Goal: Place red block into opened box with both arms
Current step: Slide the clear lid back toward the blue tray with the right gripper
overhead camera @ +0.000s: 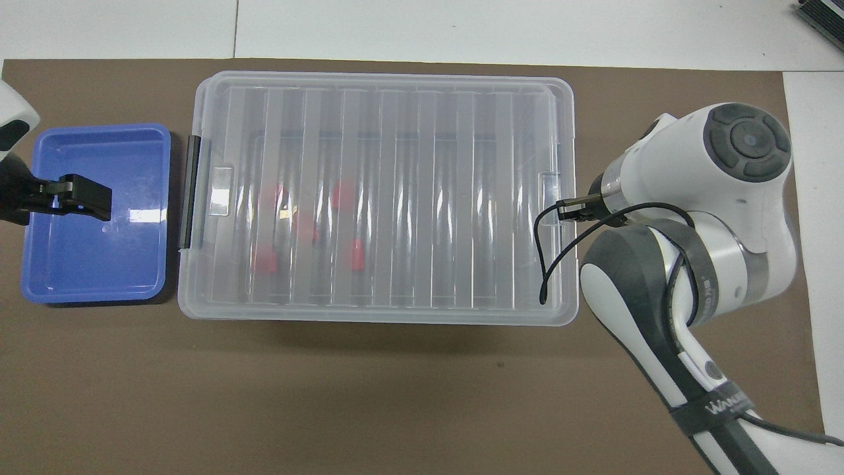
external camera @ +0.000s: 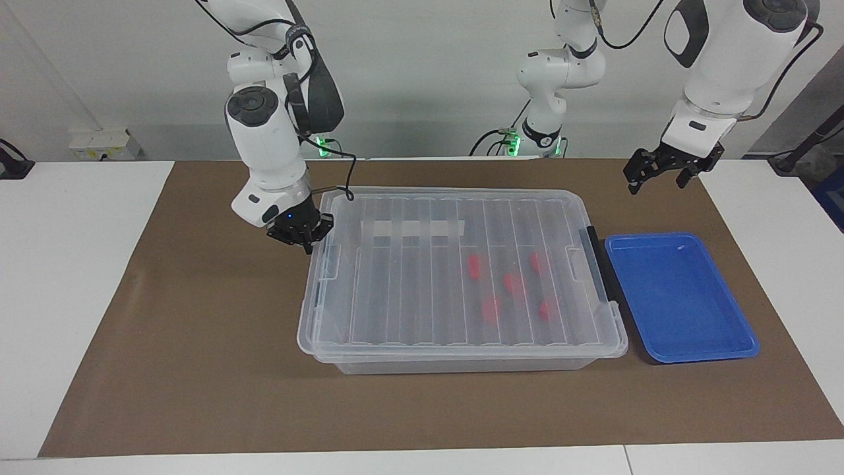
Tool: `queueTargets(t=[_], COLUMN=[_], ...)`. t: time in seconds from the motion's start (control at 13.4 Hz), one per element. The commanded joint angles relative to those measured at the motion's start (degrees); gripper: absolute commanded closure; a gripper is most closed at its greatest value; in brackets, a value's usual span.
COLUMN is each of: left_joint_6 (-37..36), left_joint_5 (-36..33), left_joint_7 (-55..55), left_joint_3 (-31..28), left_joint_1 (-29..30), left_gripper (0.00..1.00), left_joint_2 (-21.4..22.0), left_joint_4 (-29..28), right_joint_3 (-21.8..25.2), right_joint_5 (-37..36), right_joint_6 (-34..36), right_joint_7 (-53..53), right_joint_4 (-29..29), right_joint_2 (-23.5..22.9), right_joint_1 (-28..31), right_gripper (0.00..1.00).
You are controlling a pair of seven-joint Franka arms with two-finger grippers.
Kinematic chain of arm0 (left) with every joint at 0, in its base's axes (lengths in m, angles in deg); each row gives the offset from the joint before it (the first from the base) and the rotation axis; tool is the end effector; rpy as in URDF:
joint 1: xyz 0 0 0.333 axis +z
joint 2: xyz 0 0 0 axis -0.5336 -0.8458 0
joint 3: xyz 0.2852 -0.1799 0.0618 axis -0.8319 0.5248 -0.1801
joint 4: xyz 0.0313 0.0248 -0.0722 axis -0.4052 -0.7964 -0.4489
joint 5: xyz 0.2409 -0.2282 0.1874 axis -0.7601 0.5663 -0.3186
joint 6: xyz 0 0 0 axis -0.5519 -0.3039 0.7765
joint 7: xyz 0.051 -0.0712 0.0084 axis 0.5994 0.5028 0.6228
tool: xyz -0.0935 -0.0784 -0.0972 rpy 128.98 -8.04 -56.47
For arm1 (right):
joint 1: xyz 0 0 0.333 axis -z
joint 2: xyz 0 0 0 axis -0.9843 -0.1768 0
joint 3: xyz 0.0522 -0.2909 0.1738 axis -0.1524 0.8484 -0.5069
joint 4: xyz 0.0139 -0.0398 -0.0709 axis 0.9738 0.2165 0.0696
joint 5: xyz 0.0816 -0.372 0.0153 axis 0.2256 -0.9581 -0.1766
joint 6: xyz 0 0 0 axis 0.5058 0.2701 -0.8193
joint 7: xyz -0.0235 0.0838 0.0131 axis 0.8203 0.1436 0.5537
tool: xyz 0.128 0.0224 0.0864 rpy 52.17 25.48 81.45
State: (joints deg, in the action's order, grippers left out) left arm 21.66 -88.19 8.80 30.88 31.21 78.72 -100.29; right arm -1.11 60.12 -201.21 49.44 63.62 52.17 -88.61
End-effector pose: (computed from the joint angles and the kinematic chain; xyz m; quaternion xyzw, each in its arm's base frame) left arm 0.5443 -0.0316 0.5861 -0.9989 -0.0057 0.0131 0.0437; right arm 0.5779 0.1472 0.4494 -0.9981 -0.0571 -0.0197 0.0082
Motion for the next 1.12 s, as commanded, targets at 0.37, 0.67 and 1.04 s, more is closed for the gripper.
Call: queueTargets(t=[0.37,0.67,1.04], left_joint_6=[-1.39,-1.39,-1.39], left_joint_5=[0.79,0.79,0.79], left_joint_7=[-0.76,-0.67,-0.67], left_joint_3=[-0.22,-0.22,-0.22], left_joint_1=[0.77,0.68,0.68], left_gripper=[0.0,0.0,0.0], left_joint_2=[0.03,0.03,0.11], left_joint_4=[0.77,0.77,0.77], right_joint_3=[-0.32,-0.41,-0.32], right_joint_5=[1.6,1.6,1.6], right_joint_6=[0.01,0.01,0.62], right_joint_7=[0.93,1.89,3.64], right_joint_4=[0.58,0.5,0.23], right_joint_2=[0.78,0.78,1.65], right_joint_1=[-0.43,-0.43,0.09], right_gripper=[1.0,1.0,1.0])
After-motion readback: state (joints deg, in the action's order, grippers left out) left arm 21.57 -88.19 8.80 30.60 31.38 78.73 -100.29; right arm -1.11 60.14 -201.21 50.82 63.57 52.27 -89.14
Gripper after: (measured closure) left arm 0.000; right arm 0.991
